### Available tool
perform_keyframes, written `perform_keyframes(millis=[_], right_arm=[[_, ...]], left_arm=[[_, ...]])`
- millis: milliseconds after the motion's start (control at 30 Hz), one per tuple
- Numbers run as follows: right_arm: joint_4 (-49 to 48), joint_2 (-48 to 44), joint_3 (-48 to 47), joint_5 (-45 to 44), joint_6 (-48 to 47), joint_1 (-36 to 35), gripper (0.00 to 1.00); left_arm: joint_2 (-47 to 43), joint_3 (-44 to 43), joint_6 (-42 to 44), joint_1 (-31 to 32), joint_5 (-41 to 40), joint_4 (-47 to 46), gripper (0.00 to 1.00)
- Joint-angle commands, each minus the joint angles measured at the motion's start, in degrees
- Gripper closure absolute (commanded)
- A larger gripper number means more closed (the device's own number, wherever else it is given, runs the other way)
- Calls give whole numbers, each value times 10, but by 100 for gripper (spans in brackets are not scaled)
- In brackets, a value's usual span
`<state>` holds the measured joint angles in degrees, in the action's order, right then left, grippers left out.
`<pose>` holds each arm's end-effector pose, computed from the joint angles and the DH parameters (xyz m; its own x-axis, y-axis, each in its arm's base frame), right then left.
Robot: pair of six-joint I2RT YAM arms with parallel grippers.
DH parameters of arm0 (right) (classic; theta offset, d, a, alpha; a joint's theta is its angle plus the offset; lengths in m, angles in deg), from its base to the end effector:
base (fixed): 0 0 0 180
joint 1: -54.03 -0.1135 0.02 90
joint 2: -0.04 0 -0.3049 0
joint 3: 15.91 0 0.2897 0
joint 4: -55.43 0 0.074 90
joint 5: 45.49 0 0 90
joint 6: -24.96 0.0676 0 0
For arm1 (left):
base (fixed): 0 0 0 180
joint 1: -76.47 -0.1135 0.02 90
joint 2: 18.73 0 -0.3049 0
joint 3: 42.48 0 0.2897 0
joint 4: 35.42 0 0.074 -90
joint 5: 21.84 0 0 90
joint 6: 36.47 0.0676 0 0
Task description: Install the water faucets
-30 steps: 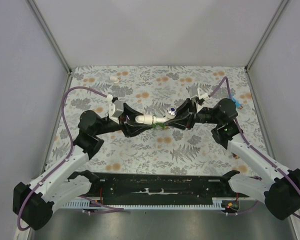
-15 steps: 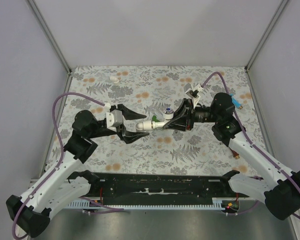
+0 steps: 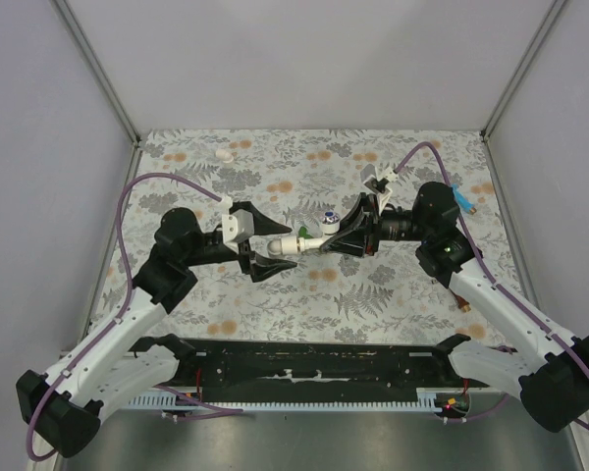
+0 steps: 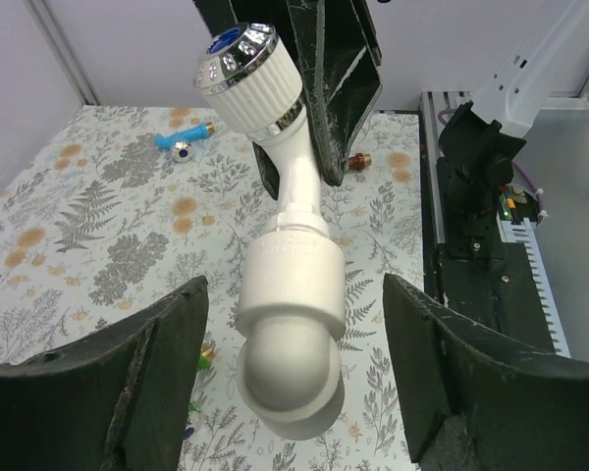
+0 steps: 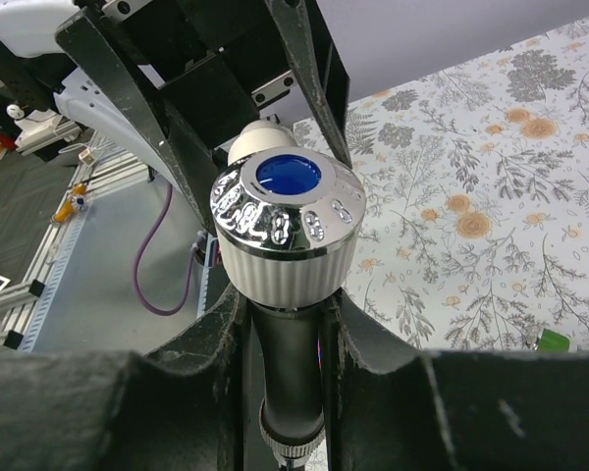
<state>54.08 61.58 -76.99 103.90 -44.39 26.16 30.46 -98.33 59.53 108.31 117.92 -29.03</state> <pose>0.2140 0.1790 0.3809 -0.3394 0.0237 -0.9404 -0.9394 0.0422 0.3401 0.1649 -0.1631 0.3784 0.1074 0.0128 -0.9941 0.9834 0.1455 0.1081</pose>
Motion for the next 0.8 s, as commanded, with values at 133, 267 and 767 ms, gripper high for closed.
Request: perform_keyframes(millis=[133,267,767], right_arm=[[5,-12,-33,-10,-27,0,100],[27,-11,-40,-25,-8,-1,100],[-100,60,47,-125,406,-2,81]], left_arm=[[1,-24,27,10,-3,12,73],[-1,-24,33,11,-4,16,98],[-74,19,201,49,-221,72,98]])
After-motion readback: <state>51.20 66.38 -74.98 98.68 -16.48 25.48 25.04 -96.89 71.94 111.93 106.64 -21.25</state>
